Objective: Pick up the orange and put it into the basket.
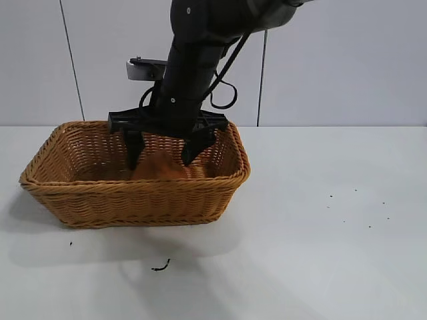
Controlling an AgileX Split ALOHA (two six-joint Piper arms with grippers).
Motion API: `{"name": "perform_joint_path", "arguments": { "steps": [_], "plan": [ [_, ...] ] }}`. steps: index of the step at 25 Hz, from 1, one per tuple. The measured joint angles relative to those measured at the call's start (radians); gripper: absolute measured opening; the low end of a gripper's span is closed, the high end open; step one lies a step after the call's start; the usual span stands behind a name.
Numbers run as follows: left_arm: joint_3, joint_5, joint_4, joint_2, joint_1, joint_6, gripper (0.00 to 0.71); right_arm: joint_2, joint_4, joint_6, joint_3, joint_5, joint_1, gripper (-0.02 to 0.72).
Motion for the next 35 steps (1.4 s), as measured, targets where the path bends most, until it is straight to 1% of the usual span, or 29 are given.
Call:
{"name": "perform_joint_path", "arguments": {
  "steps": [4, 8, 16, 17, 19, 24, 25, 28, 30, 33, 35],
  "plan": [
    [0.000, 0.000, 0.000, 0.000, 0.000, 0.000, 0.666, -0.002, -0.024, 0.001, -0.091, 0.097, -0.030, 0.694],
    [0.000, 0.000, 0.000, 0.000, 0.000, 0.000, 0.666, -0.002, -0.071, 0.005, -0.101, 0.122, -0.096, 0.694],
    [0.000, 0.000, 0.000, 0.000, 0.000, 0.000, 0.666, -0.002, -0.095, 0.006, -0.101, 0.126, -0.314, 0.694],
    [0.000, 0.000, 0.000, 0.000, 0.000, 0.000, 0.666, -0.002, -0.095, 0.006, -0.101, 0.126, -0.314, 0.694],
    [0.000, 0.000, 0.000, 0.000, 0.000, 0.000, 0.666, -0.002, -0.099, 0.007, -0.101, 0.126, -0.411, 0.694],
    [0.000, 0.000, 0.000, 0.000, 0.000, 0.000, 0.666, -0.002, -0.101, 0.007, -0.101, 0.126, -0.536, 0.694],
    [0.000, 0.000, 0.000, 0.000, 0.000, 0.000, 0.666, -0.002, -0.101, 0.007, -0.101, 0.126, -0.536, 0.694],
    [0.000, 0.000, 0.000, 0.000, 0.000, 0.000, 0.666, -0.002, -0.098, 0.007, -0.099, 0.127, -0.591, 0.694],
    [0.000, 0.000, 0.000, 0.000, 0.000, 0.000, 0.666, -0.003, -0.079, 0.007, -0.098, 0.127, -0.623, 0.694],
    [0.000, 0.000, 0.000, 0.000, 0.000, 0.000, 0.666, -0.027, -0.053, 0.005, -0.064, 0.126, -0.628, 0.694],
    [0.000, 0.000, 0.000, 0.000, 0.000, 0.000, 0.666, -0.043, -0.053, 0.004, -0.038, 0.126, -0.628, 0.694]
  ]
}}
